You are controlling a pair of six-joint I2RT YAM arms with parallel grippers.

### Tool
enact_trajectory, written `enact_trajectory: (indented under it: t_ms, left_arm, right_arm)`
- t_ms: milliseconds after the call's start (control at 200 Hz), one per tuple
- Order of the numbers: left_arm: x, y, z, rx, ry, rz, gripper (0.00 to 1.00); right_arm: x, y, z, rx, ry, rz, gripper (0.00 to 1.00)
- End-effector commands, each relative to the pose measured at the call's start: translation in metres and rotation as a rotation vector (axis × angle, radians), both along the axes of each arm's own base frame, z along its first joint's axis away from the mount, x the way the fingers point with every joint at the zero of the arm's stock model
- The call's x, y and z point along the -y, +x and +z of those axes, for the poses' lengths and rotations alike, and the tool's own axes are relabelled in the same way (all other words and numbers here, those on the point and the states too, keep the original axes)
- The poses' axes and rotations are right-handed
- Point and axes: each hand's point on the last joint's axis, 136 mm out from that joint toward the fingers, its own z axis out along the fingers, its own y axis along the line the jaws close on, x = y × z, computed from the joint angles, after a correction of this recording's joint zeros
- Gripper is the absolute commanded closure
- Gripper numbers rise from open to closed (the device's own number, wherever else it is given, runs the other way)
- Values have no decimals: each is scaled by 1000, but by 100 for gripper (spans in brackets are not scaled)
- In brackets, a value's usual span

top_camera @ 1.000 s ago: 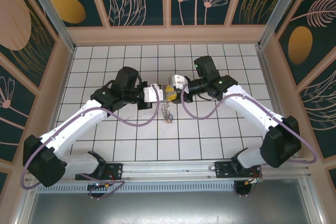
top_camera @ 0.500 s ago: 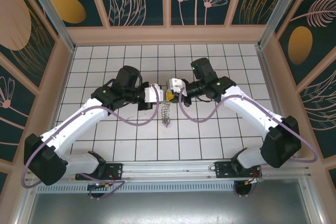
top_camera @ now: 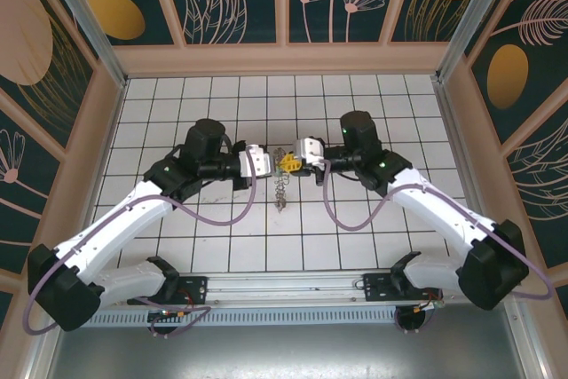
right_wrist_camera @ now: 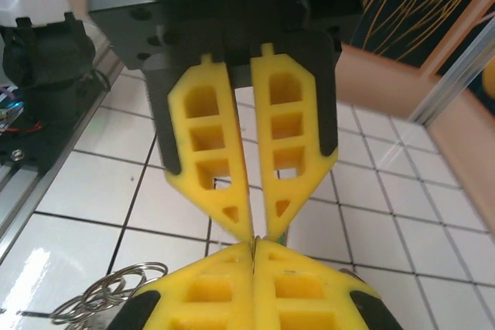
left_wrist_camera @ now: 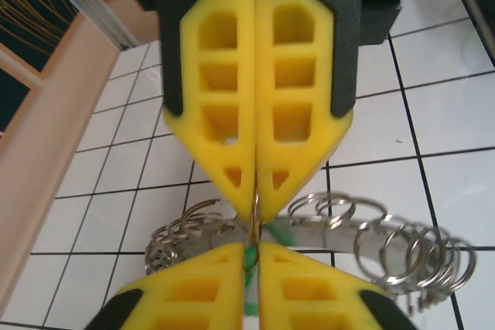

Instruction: Put the keys on the keyring

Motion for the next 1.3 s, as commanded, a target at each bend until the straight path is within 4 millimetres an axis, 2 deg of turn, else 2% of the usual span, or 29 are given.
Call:
enact_trajectory:
  t_ms: [0,110,280,390,445,541,571,666,696,786,816,946,1136,1226,1241,1296]
  left_arm:
    - [-4,13,9,40,-28,52,79]
    - [0,15,9,34,-43,48,72]
    - [7,17,22,47,-103,30,70]
    - [13,12,37,45,-170,-10,71]
    - [16,10,39,39,-183,-27,75]
    - [18,9,36,17,-182,-42,93]
    - [18,9,35,13,-182,-43,95]
    - [18,7,36,14,-189,-49,96]
    - [17,6,25,-4,-175,-48,96]
    - [16,4,17,-9,-156,-53,97]
    - [15,4,14,-9,-148,-50,100]
    - [11,2,5,6,-123,-50,100]
    - [5,2,-10,17,-85,-22,100]
    - [1,6,-10,25,-91,20,100]
    - [0,8,-10,27,-94,32,97]
    - [-4,11,-3,55,-110,67,73]
  right_arm:
    - [1,-15,42,41,167,54,100]
    - [2,-18,51,32,214,57,100]
    - [1,-20,55,-2,258,62,100]
    - [1,-16,60,-20,307,37,100]
    - [1,-14,63,-33,334,26,100]
    - [3,-6,67,-54,380,-27,100]
    - [4,-2,68,-59,398,-53,100]
    - [8,8,72,-85,445,-118,100]
    - [9,11,74,-92,460,-133,100]
    - [13,16,78,-123,508,-167,100]
    - [13,17,79,-136,522,-168,100]
    - [16,23,83,-189,582,-189,100]
    - [14,24,86,-205,619,-169,100]
    - [12,22,84,-187,600,-151,100]
    - [11,22,83,-185,591,-149,100]
    - [8,21,81,-176,564,-132,100]
